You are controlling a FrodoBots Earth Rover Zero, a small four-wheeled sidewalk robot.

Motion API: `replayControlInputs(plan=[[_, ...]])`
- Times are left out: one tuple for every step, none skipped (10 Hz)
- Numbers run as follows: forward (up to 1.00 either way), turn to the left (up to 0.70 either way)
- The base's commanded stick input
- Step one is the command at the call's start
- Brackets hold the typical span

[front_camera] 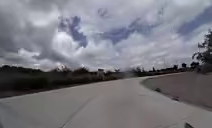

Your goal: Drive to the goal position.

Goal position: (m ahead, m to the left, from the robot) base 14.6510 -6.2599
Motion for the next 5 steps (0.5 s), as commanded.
replayControlInputs(plan=[[0.69,-0.07],[0.69,0.00],[0.69,0.01],[0.69,0.01],[0.69,0.01]])
